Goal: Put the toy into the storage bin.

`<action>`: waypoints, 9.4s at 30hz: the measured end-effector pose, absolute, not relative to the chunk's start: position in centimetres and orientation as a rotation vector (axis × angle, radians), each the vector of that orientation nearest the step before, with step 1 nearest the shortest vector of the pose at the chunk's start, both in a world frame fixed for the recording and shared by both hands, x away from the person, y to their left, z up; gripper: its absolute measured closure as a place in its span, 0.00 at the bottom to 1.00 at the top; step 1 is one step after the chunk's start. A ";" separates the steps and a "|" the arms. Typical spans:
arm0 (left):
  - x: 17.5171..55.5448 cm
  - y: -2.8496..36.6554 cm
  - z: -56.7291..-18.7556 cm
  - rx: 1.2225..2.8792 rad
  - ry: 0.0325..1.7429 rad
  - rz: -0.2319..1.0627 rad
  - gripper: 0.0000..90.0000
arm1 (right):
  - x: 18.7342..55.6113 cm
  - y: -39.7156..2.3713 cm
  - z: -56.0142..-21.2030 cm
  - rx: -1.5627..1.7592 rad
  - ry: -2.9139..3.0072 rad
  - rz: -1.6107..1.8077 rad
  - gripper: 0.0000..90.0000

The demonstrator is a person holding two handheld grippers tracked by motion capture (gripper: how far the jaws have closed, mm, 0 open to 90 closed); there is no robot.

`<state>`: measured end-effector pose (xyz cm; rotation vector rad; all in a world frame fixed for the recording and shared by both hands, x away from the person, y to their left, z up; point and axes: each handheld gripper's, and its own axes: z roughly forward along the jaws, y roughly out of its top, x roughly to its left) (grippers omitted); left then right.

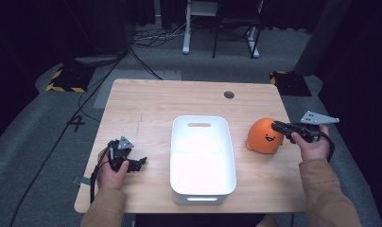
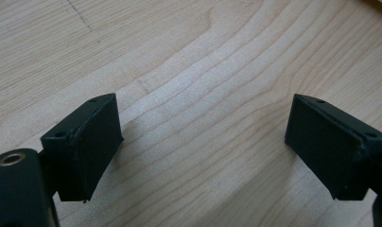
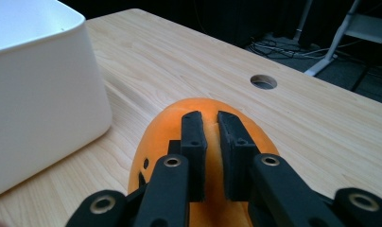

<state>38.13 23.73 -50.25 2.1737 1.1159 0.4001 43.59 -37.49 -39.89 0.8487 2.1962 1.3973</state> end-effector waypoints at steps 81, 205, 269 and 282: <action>38.1 23.7 -50.3 2.173 1.116 0.400 0.13 | 42.8 -21.6 -25.6 0.277 2.264 1.704 0.92; 38.1 23.7 -50.2 2.171 1.119 0.417 0.13 | 44.1 -21.8 -31.4 0.613 2.373 1.301 0.25; 38.1 23.7 -50.3 2.173 1.117 0.400 0.13 | 40.8 -36.2 -47.4 1.100 2.352 1.034 0.26; 38.1 23.7 -50.3 2.173 1.117 0.400 0.13 | 39.7 -36.7 -50.3 1.073 2.344 1.043 0.23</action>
